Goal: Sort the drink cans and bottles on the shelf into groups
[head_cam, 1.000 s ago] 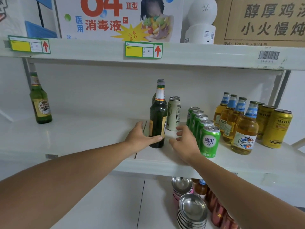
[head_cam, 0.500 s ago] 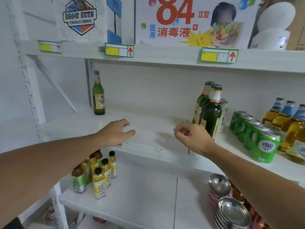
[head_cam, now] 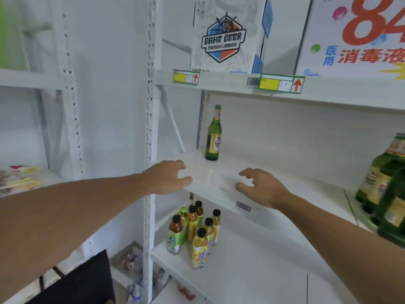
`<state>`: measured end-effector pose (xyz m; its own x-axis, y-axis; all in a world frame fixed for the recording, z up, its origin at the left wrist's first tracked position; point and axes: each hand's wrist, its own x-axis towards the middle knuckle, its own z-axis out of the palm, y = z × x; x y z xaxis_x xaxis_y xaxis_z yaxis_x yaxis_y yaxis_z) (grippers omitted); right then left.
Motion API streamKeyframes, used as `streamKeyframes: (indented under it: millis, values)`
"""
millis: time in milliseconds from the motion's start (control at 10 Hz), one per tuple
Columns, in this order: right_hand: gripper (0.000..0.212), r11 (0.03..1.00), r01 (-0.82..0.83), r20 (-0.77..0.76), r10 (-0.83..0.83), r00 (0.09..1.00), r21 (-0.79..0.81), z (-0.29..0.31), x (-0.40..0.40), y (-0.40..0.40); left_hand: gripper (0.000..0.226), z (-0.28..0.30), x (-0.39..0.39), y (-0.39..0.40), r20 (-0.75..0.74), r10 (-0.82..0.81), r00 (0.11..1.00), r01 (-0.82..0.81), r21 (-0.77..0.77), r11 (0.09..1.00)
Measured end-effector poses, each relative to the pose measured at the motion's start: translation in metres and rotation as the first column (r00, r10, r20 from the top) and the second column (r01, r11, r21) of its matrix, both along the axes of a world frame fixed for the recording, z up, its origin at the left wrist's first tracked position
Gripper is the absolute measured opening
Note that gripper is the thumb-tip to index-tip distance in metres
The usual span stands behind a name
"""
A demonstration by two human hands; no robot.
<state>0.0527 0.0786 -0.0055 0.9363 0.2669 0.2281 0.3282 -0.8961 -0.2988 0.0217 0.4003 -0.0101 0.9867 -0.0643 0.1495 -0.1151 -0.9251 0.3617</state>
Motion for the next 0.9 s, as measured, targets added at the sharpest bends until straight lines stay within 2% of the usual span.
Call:
streamKeyframes:
  millis: [200, 400, 800, 900]
  values:
    - [0.06, 0.997, -0.06, -0.001, 0.06, 0.998, 0.037, 0.001, 0.057, 0.037, 0.071, 0.002, 0.025, 0.015, 0.0, 0.058, 0.998, -0.058, 0.004, 0.998]
    - [0.066, 0.981, -0.075, -0.042, 0.084, 0.996, 0.179, 0.002, 0.123, 0.049, 0.067, 0.007, 0.069, 0.012, 0.01, 0.096, 0.995, -0.096, -0.047, 0.994]
    - [0.113, 0.841, 0.085, -0.167, 0.007, 0.986, 0.534, 0.017, 0.264, 0.093, 0.069, -0.01, 0.153, 0.029, 0.04, 0.077, 0.996, -0.074, -0.079, 0.994]
    - [0.118, 0.774, 0.111, -0.178, 0.002, 0.984, 0.623, 0.019, 0.279, 0.109, 0.065, -0.019, 0.171, 0.036, 0.086, 0.054, 0.995, -0.04, -0.148, 0.988]
